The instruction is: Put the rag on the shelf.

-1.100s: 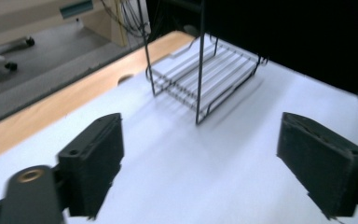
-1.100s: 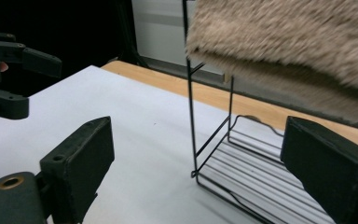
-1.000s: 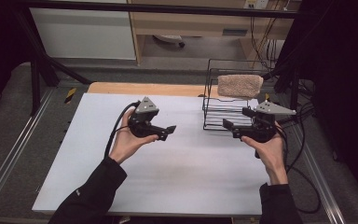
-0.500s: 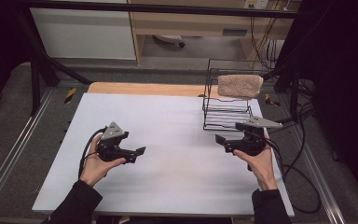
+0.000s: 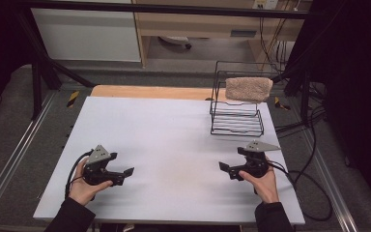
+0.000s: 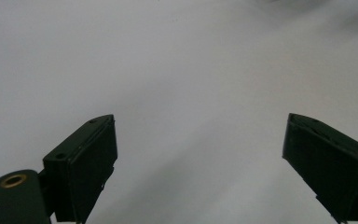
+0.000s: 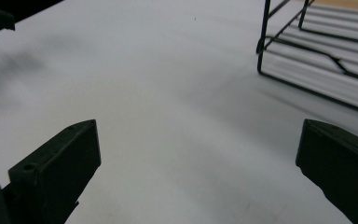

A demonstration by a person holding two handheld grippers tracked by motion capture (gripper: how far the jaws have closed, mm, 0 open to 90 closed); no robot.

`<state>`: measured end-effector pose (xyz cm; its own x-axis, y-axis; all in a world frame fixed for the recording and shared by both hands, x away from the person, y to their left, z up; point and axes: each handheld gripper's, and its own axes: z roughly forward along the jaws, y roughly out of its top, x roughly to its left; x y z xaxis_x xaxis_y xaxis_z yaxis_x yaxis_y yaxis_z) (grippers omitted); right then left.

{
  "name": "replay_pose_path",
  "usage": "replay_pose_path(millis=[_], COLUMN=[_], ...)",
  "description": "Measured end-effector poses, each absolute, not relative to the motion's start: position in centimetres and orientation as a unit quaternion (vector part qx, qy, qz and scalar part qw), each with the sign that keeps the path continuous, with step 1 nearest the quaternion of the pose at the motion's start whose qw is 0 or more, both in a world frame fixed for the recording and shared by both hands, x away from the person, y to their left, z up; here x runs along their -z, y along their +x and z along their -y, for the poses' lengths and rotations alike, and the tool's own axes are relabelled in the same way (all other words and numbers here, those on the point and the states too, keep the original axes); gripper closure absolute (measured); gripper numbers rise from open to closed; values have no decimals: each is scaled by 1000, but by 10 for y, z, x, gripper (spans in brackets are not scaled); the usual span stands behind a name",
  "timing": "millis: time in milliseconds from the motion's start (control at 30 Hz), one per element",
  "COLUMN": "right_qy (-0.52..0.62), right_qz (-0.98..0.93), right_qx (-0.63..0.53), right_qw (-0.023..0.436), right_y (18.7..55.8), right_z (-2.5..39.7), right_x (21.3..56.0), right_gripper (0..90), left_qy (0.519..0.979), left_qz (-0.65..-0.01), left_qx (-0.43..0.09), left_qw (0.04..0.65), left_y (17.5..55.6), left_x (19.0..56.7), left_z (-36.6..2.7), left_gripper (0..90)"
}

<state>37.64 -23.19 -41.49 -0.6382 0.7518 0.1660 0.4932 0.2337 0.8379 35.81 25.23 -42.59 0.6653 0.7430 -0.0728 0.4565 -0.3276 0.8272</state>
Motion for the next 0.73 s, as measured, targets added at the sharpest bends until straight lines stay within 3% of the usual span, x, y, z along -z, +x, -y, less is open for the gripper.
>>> replay_pose_path(millis=[367, 733], right_qy=[396, 400], right_qz=[-790, -795], right_qx=[-453, -440], right_qw=[121, 118], right_y=[359, 357], right_z=[248, 250], right_x=[446, 452], right_gripper=[5, 6], left_qy=[807, 807], left_qz=[-370, -373], left_qx=[-152, -150], left_qw=[434, 433], left_y=[347, 343], left_x=[444, 448], left_z=[-260, -264], left_gripper=[98, 98])
